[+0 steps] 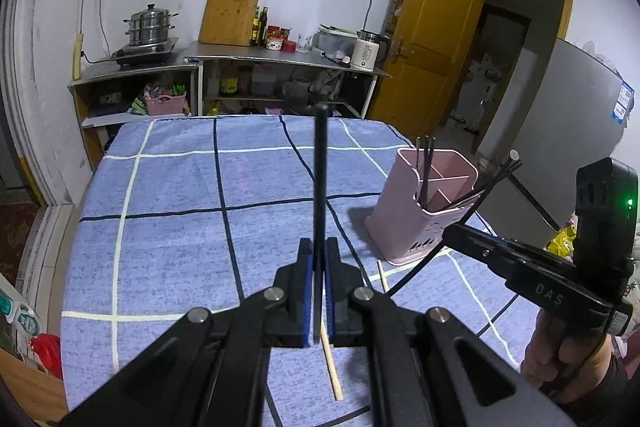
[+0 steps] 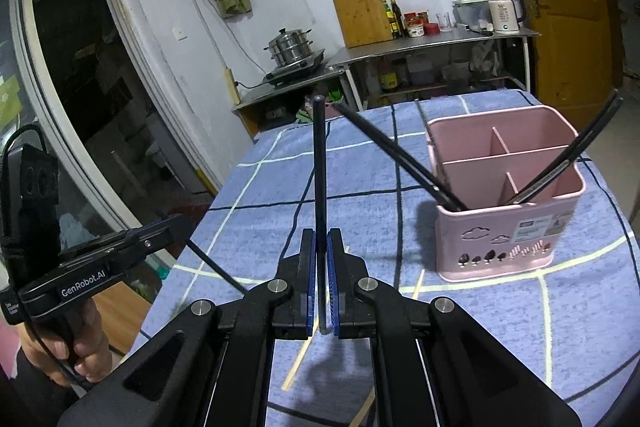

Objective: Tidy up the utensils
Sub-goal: 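Lift both held black chopsticks upright and carry them over the pink basket, then lower both chopsticks into the basket and open both tools to release them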

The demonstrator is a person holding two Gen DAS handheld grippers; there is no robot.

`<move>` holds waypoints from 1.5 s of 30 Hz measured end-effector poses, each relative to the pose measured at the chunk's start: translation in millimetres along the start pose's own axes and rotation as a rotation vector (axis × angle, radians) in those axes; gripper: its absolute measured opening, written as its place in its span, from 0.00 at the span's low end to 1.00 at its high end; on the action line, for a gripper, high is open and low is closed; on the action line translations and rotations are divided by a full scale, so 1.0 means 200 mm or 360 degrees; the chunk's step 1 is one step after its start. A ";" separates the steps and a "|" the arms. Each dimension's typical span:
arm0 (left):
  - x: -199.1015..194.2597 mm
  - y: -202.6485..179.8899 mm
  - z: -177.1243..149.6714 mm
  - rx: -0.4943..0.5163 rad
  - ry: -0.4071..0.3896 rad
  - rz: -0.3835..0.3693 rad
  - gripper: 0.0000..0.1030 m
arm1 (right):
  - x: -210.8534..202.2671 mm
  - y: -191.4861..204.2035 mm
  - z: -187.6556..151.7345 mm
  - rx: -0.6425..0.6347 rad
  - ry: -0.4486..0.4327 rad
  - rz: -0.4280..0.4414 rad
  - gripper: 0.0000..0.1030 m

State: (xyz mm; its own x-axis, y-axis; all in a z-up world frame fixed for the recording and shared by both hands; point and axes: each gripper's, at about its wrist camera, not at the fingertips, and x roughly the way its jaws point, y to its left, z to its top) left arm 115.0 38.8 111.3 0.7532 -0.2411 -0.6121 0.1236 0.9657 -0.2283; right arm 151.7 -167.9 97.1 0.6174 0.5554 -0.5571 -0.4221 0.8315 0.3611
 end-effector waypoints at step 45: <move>0.32 -0.59 0.64 0.0108 -0.0135 -0.0311 0.06 | -0.42 -0.44 0.51 0.0126 -0.0453 -0.0329 0.05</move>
State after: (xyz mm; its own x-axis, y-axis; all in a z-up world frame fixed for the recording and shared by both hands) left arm 230.8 -78.7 196.6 0.7619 -0.4182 -0.4947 0.3137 0.9064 -0.2830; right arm 205.1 -287.3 188.8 0.8490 0.3475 -0.3980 -0.2232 0.9187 0.3258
